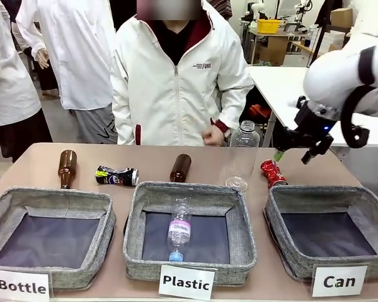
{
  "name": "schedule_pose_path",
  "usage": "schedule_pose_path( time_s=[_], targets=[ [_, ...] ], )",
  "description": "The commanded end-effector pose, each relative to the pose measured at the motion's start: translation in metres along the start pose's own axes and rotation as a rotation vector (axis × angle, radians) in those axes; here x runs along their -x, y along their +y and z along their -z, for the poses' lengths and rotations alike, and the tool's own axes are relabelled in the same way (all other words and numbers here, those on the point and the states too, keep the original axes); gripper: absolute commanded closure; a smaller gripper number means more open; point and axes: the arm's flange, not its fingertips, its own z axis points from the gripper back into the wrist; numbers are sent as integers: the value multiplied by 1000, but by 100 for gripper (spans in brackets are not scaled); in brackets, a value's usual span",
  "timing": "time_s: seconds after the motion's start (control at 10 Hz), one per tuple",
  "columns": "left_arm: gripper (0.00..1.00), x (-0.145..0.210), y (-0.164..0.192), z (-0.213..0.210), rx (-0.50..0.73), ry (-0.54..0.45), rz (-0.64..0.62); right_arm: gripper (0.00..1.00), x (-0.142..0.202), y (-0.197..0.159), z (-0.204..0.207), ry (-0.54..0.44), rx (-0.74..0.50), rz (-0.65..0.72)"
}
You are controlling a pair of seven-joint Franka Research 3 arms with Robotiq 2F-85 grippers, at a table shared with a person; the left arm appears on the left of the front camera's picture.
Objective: Sort the can waste into the basket.
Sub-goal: Pick up the can waste from the table and place it in the right Fabric basket.
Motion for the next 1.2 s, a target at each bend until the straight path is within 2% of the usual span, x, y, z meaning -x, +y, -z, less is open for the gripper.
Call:
schedule_pose_path(
  time_s=[0.0, 0.5, 0.9, 1.0, 1.1],
  targets=[
    [0, 5, 0, -1, 6, 12, 20, 0, -31, 4, 22, 13, 80, 55],
    [0, 5, 0, -1, 6, 12, 20, 0, -63, 0, 97, 62, 133, 141],
    [0, 5, 0, -1, 6, 12, 20, 0, -68, 1, 113, 108, 174, 188],
    [0, 5, 0, -1, 6, 12, 20, 36, -67, 1, 112, 109, 179, 195],
    [0, 5, 0, -1, 6, 12, 20, 60, -67, 1, 112, 117, 177, 198]
  ],
)
